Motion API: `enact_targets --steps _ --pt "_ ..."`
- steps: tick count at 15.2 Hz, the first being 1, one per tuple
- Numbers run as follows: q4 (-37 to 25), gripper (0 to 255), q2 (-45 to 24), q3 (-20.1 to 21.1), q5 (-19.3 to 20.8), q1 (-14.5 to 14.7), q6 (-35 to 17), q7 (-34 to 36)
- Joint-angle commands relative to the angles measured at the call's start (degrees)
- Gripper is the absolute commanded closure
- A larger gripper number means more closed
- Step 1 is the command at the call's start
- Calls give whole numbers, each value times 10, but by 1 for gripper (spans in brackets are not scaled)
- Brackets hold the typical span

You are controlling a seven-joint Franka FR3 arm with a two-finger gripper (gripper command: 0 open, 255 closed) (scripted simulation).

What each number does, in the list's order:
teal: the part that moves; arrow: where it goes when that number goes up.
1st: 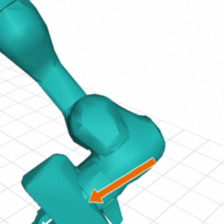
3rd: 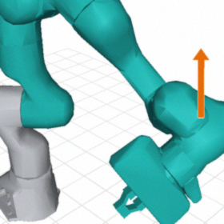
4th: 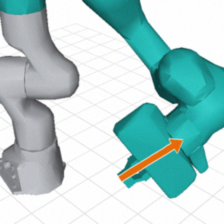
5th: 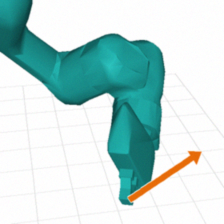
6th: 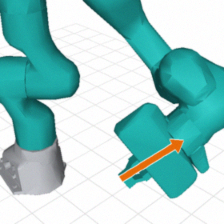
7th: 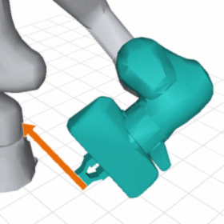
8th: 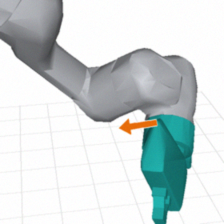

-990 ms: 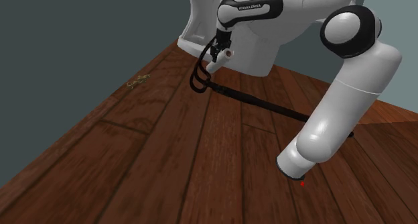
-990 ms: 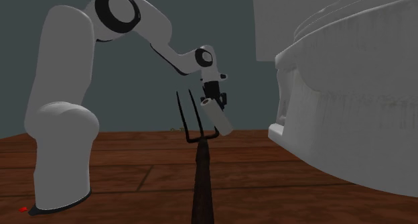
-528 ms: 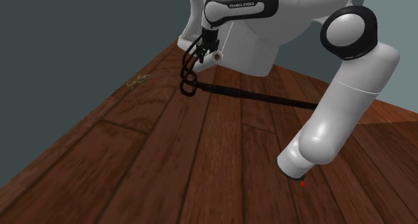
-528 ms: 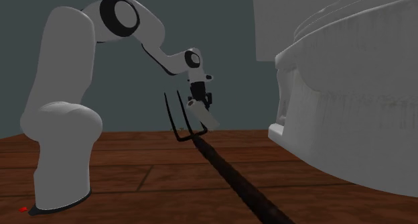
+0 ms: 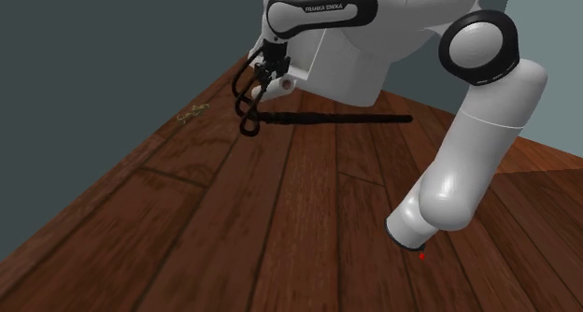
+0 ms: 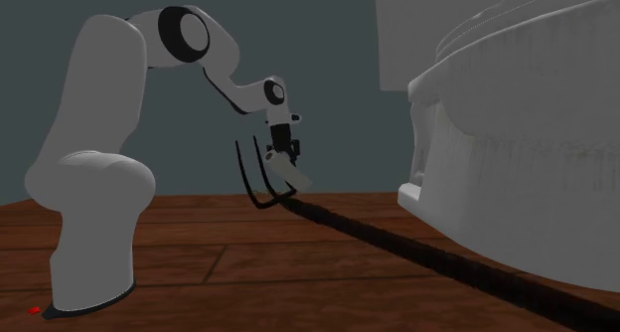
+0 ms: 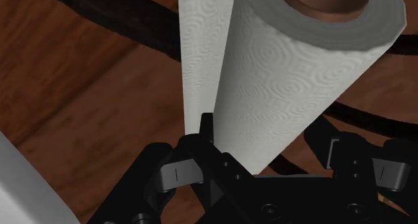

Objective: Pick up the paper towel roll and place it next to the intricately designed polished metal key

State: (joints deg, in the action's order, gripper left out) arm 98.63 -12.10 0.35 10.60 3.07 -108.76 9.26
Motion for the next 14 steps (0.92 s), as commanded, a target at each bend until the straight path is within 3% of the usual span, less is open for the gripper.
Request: enact_targets --steps 1,14 --pt "7 255 -8 2 0 2 -13 4" --pt "66 255 -39 0 8 2 -101 20"
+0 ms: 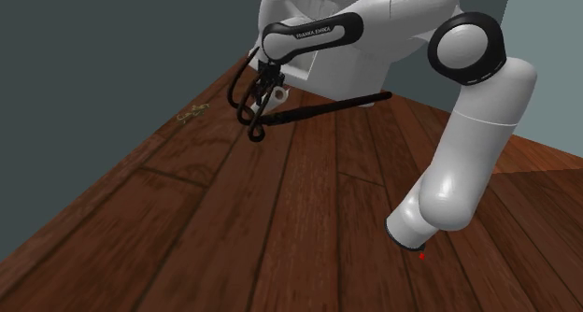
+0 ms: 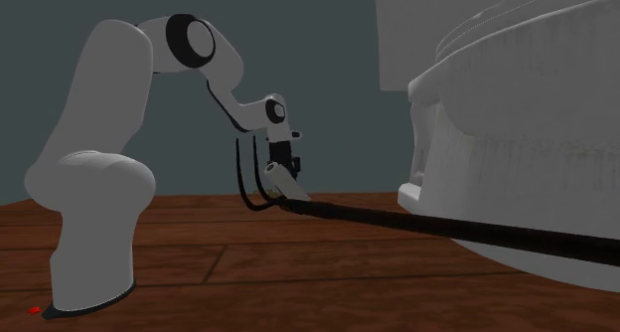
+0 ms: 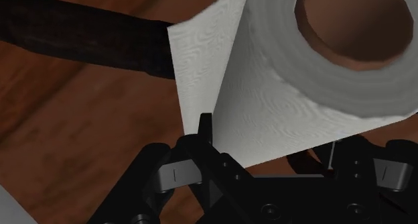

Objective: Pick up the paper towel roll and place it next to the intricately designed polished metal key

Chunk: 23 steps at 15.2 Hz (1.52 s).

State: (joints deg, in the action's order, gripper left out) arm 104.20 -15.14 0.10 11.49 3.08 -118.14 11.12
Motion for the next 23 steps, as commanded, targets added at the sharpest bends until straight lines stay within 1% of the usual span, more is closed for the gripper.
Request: enact_targets --steps 1,5,13,14,15,18,19,23 --pt "13 255 -12 2 0 2 -14 3" --pt "28 255 -28 1 3 1 -44 9" --pt "28 255 -28 1 3 1 -44 9" --pt "30 0 -32 3 5 5 -49 16" --pt "19 0 -37 3 4 6 -43 16" --pt "16 0 -38 2 4 4 -42 12" --pt "28 0 -28 1 3 1 -44 9" --pt "-9 0 -1 5 -3 7 20 5"
